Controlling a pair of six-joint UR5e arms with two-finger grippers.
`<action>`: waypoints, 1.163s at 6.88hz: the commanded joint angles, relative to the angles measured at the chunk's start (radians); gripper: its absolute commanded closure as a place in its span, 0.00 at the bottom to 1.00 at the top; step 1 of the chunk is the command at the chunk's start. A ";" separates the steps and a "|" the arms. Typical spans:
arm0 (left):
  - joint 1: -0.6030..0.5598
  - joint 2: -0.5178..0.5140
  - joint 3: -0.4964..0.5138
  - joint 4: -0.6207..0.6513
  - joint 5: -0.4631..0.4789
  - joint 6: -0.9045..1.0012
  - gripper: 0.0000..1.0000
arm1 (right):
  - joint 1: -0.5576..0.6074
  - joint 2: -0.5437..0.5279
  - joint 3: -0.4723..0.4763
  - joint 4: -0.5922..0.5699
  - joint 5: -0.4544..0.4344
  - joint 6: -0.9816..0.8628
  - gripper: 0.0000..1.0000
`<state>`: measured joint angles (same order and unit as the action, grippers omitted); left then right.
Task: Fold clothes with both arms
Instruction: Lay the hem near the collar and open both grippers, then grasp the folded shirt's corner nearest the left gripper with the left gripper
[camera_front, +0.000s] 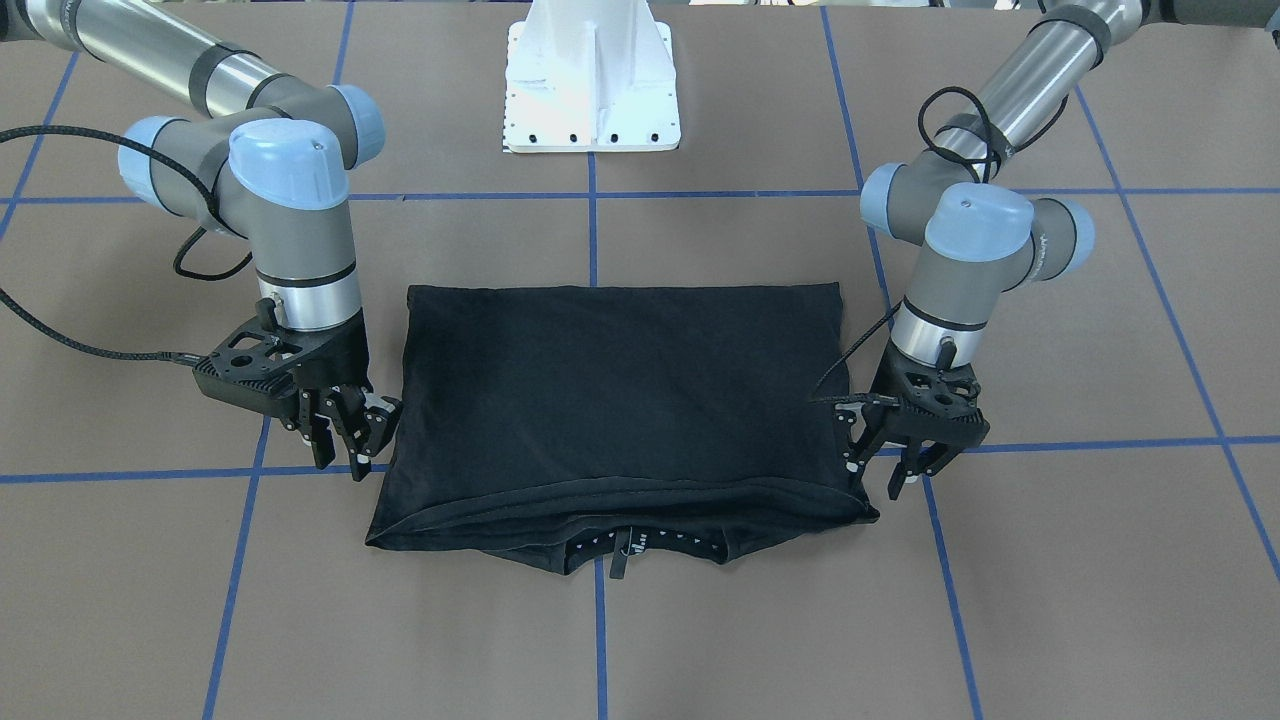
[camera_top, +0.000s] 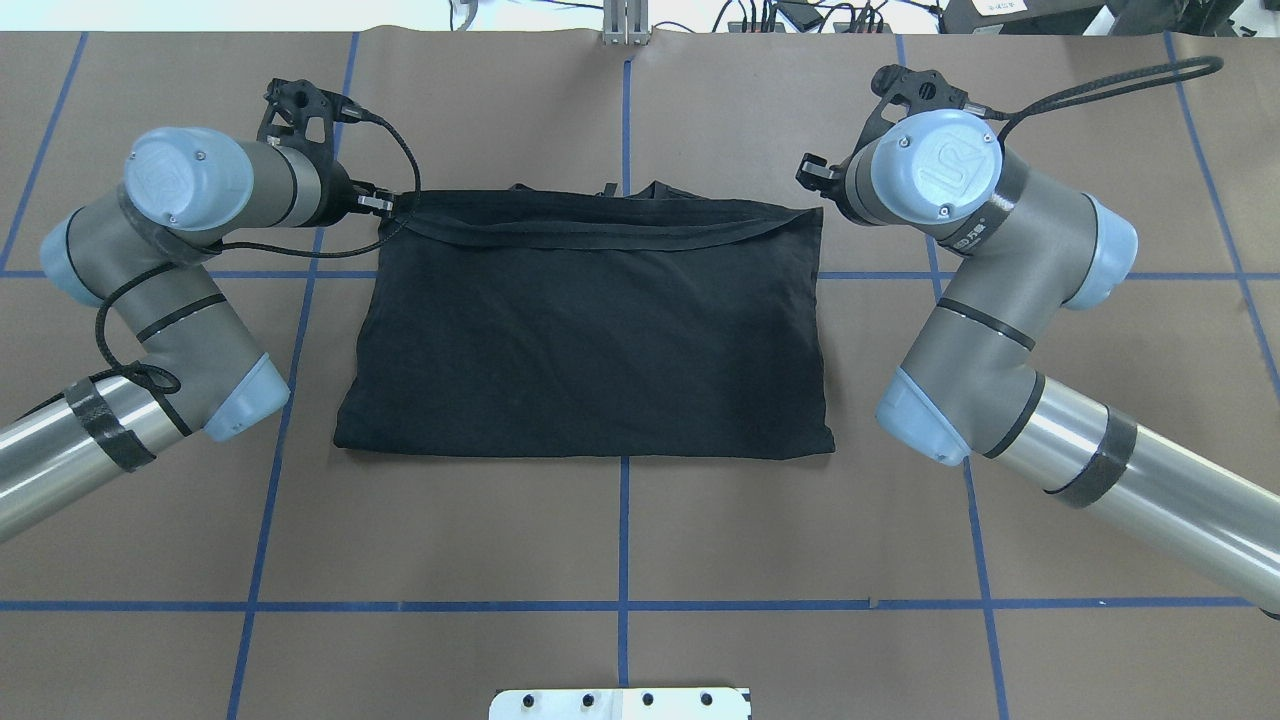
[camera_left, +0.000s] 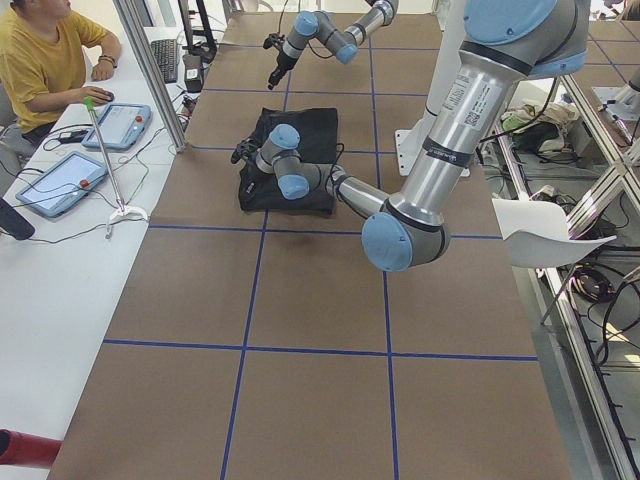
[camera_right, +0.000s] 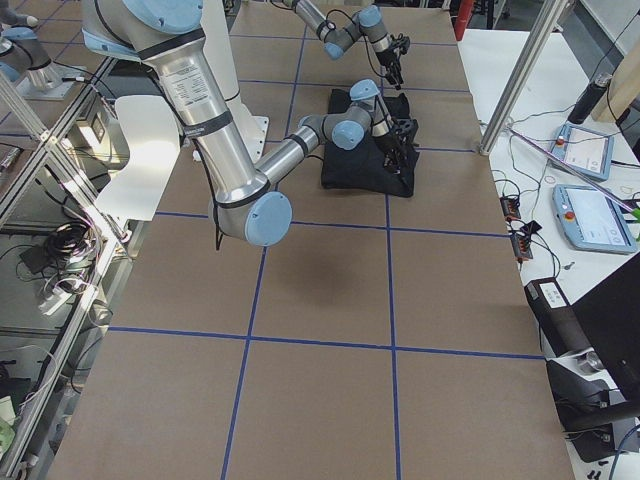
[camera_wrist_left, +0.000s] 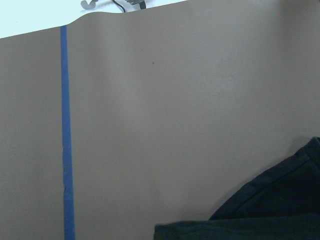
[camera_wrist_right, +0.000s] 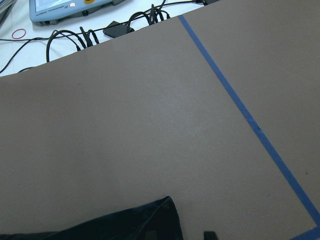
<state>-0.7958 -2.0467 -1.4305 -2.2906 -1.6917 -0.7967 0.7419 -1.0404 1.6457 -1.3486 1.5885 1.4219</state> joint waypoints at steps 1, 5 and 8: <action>-0.023 0.043 -0.075 -0.020 -0.119 0.098 0.00 | 0.043 -0.007 0.051 0.002 0.131 -0.089 0.00; -0.007 0.305 -0.254 -0.167 -0.212 0.027 0.00 | 0.027 -0.073 0.160 0.005 0.143 -0.104 0.00; 0.143 0.413 -0.255 -0.377 -0.194 -0.175 0.00 | 0.014 -0.076 0.181 0.005 0.142 -0.104 0.00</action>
<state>-0.7185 -1.6539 -1.6847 -2.6304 -1.8958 -0.8934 0.7591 -1.1147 1.8223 -1.3438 1.7308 1.3177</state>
